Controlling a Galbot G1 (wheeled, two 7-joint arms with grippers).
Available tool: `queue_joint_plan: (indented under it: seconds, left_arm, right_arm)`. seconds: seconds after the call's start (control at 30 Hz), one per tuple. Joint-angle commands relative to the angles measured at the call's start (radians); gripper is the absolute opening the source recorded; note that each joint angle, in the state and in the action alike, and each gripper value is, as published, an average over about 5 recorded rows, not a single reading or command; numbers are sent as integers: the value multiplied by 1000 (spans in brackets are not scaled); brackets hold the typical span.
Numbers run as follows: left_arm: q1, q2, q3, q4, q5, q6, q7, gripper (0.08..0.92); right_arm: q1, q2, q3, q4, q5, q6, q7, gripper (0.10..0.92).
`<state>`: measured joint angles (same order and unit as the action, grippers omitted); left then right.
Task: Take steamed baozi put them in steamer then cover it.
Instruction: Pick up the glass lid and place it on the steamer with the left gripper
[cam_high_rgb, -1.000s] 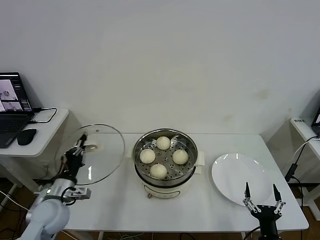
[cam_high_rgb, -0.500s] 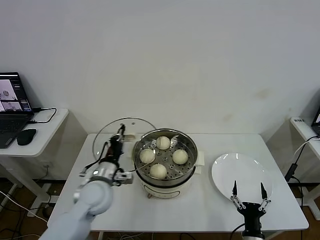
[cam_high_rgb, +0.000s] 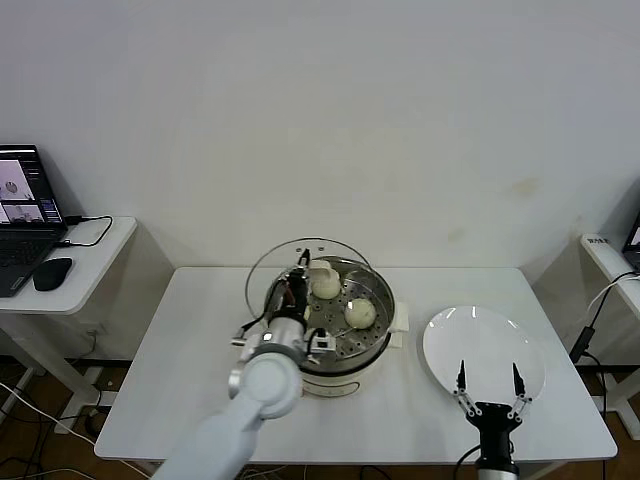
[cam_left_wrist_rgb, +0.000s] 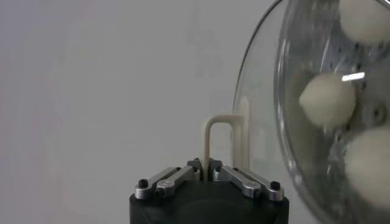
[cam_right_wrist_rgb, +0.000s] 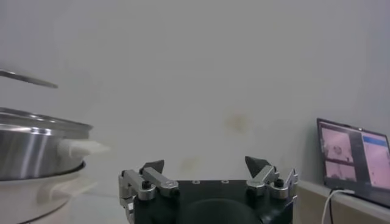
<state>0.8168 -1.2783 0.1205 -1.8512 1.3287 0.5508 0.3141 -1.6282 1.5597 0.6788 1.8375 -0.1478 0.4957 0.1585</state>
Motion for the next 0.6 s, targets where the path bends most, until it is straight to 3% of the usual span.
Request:
queue_joint_plan:
  seconds: [0.03, 0.6]
  left_arm:
    - [-24, -126, 53, 92, 74, 18, 34, 140]
    - [47, -117, 28, 85, 91, -10, 29, 140]
  right_arm:
    - [7, 0, -15, -15, -21, 6, 10, 823]
    - [-5, -8, -11, -12, -6, 13, -5, 823]
